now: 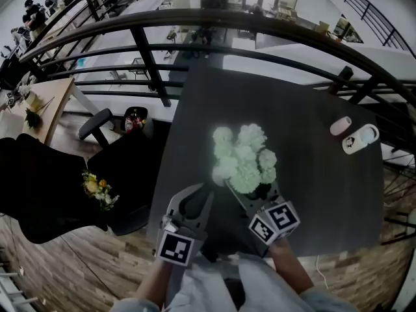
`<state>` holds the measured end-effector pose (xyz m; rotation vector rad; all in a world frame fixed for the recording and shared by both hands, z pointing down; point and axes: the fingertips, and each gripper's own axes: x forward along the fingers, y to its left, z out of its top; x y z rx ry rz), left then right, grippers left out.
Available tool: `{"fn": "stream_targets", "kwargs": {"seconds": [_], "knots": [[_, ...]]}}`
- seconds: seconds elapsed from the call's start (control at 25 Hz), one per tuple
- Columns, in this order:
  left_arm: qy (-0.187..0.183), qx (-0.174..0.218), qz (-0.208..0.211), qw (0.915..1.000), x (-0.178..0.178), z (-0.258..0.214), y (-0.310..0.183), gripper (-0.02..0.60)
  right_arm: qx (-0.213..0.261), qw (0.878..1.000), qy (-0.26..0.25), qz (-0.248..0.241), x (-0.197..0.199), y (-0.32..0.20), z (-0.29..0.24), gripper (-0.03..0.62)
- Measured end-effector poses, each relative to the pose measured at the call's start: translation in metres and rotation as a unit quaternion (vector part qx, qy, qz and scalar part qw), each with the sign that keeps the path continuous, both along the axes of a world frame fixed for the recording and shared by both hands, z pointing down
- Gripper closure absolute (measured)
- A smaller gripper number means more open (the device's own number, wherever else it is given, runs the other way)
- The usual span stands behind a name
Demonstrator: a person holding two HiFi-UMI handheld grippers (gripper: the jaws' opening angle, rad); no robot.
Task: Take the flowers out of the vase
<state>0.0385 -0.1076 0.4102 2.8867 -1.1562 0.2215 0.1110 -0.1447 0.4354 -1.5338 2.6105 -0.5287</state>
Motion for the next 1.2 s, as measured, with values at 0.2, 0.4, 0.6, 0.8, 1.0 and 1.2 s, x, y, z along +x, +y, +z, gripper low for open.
{"fn": "stream_targets", "kwargs": {"seconds": [0.2,0.4,0.6,0.8,1.0,1.2], "knots": [[-0.019,-0.007,0.017,0.9997,0.013,0.025,-0.009,0.446,0.001,1.0,-0.002,-0.007,0.0,-0.003,-0.001,0.26],[-0.038,-0.01,0.044,0.9982,0.028,0.043,-0.019,0.35,0.003,1.0,0.001,-0.012,-0.002,-0.005,-0.006,0.26],[-0.057,-0.003,0.066,0.9961,0.04,0.057,-0.027,0.295,0.003,1.0,0.002,-0.017,-0.004,-0.007,-0.007,0.26],[-0.056,-0.006,0.07,0.9959,0.048,0.064,-0.033,0.295,0.002,1.0,0.003,-0.021,-0.005,-0.01,-0.006,0.26],[-0.058,0.003,0.075,0.9955,0.049,0.075,-0.038,0.295,0.001,1.0,0.002,-0.024,-0.009,-0.011,-0.005,0.26],[-0.053,0.001,0.069,0.9962,0.048,0.076,-0.04,0.322,0.0,0.999,0.0,-0.032,-0.011,-0.01,-0.005,0.261]]}}
